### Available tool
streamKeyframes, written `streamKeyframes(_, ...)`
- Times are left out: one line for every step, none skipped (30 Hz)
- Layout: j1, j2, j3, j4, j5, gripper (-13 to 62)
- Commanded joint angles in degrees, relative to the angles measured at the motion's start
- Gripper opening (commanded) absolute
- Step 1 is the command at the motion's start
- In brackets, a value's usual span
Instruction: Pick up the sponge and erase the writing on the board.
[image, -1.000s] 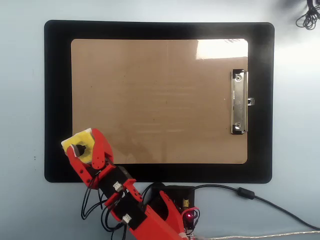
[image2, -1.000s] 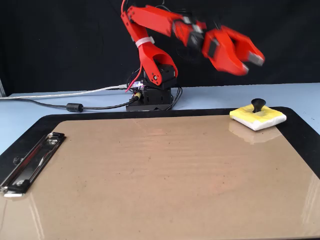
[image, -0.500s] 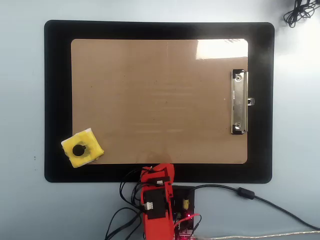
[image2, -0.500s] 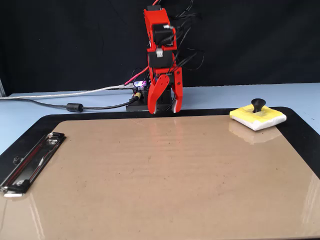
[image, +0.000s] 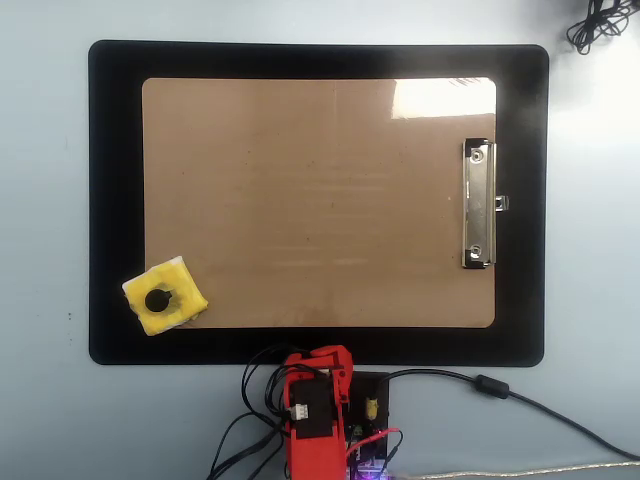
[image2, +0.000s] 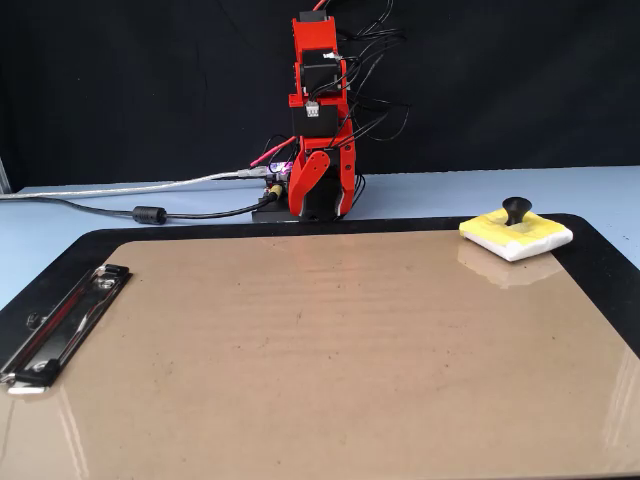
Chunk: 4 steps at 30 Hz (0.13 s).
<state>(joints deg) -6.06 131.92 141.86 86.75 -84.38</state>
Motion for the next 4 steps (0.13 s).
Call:
streamKeyframes(-0.44,2.72,-0.79,3.87,-0.53,34.5)
streamKeyframes(-0.44,2.72,-0.79,3.87,-0.53,34.5)
streamKeyframes(-0.44,2.72,-0.79,3.87,-0.53,34.5)
streamKeyframes(-0.44,2.72,-0.79,3.87,-0.53,34.5)
